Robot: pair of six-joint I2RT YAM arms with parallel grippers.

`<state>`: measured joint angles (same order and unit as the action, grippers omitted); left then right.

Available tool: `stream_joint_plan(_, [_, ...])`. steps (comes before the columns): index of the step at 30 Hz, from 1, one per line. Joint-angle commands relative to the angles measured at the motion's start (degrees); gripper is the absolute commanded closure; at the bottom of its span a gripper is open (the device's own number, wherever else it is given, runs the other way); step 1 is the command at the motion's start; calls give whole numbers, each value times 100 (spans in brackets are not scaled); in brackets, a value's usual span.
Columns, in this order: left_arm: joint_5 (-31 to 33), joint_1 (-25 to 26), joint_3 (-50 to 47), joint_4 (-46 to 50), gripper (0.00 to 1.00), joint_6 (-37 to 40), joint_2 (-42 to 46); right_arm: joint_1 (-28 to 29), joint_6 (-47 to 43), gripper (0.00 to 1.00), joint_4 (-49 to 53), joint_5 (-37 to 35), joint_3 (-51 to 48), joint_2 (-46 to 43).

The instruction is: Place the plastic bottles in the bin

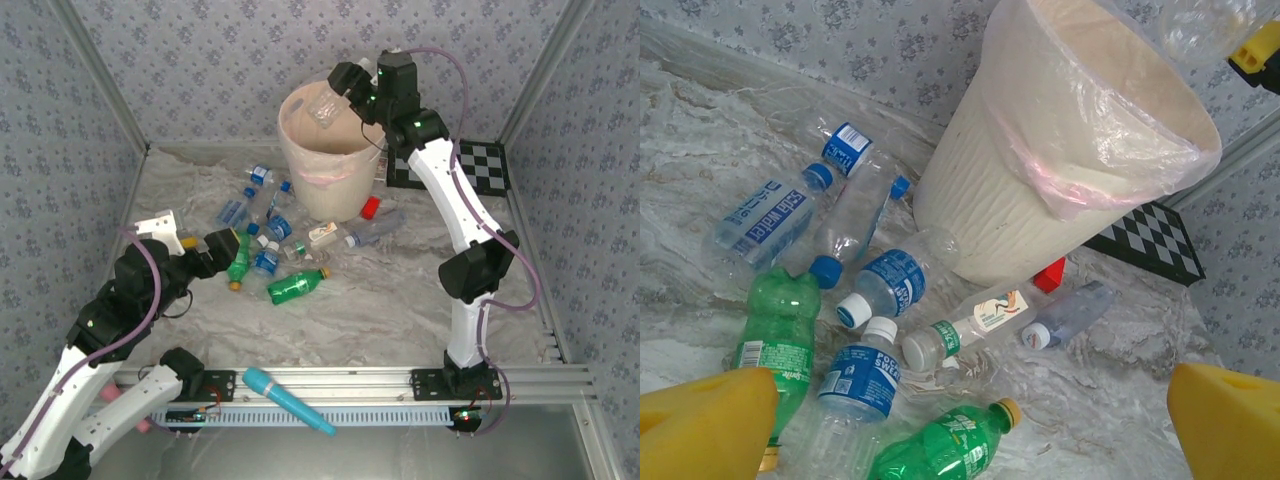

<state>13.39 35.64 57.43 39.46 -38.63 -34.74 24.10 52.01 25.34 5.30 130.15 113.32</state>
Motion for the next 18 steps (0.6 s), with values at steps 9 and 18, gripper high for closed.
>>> stream_joint_plan(9, [90,-12,-52,-18,0,-35,66,37,-367,0,-26,-259,-311,-477])
stream_joint_plan(18, [67,-15,-186,-208,0,-115,55,12,-614,0,-354,-366,-1393,-1247])
